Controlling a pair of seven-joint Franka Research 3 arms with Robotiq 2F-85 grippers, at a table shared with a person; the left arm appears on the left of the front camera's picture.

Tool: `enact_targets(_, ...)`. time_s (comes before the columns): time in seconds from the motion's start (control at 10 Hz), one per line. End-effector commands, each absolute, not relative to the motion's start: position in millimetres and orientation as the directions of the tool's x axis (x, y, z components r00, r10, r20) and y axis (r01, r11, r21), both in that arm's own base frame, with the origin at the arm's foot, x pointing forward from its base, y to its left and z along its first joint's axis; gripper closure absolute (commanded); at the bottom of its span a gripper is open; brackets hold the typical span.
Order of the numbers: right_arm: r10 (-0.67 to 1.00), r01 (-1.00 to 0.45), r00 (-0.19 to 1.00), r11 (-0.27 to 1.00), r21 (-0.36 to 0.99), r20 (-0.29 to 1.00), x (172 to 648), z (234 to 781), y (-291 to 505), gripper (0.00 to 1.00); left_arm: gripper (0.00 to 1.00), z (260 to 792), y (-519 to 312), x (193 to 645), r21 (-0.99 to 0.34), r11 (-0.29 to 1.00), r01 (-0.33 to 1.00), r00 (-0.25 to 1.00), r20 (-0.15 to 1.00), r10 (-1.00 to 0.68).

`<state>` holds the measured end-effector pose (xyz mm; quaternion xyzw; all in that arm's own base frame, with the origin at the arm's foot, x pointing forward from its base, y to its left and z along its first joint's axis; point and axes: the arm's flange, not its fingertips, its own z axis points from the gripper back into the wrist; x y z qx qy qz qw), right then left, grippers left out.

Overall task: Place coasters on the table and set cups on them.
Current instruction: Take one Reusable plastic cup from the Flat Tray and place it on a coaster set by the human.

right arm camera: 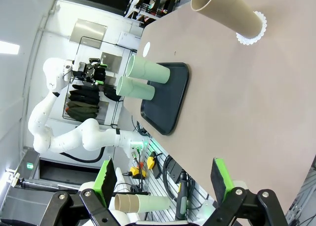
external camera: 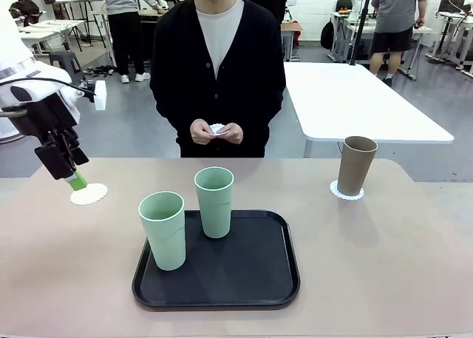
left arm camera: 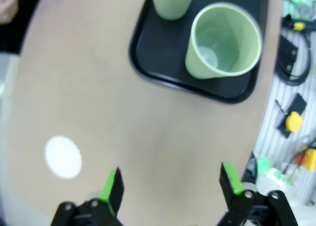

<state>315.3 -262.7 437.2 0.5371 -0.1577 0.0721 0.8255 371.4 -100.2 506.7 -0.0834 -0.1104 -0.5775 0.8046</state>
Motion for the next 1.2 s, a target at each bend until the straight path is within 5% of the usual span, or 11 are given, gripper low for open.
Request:
enact_targets(0.0, -0.049, -0.292, 0.939, 0.407, 0.865, 0.341, 315, 437, -262, 0.0, 0.0, 487, -66, 404, -0.044, 0.015, 0.999, 0.037, 0.558, -0.829)
enact_targets(0.6, -0.049, -0.292, 0.939, 0.407, 0.865, 0.341, 315, 437, -262, 0.0, 0.0, 380, -29, 429, -0.118, -0.116, 0.986, 0.034, 0.828, -0.559)
enact_targets(1.1, -0.049, -0.292, 0.939, 0.407, 0.865, 0.341, 315, 437, -262, 0.0, 0.0, 342, -37, 392, 0.1, -0.011, 0.995, -0.094, 0.886, -0.454)
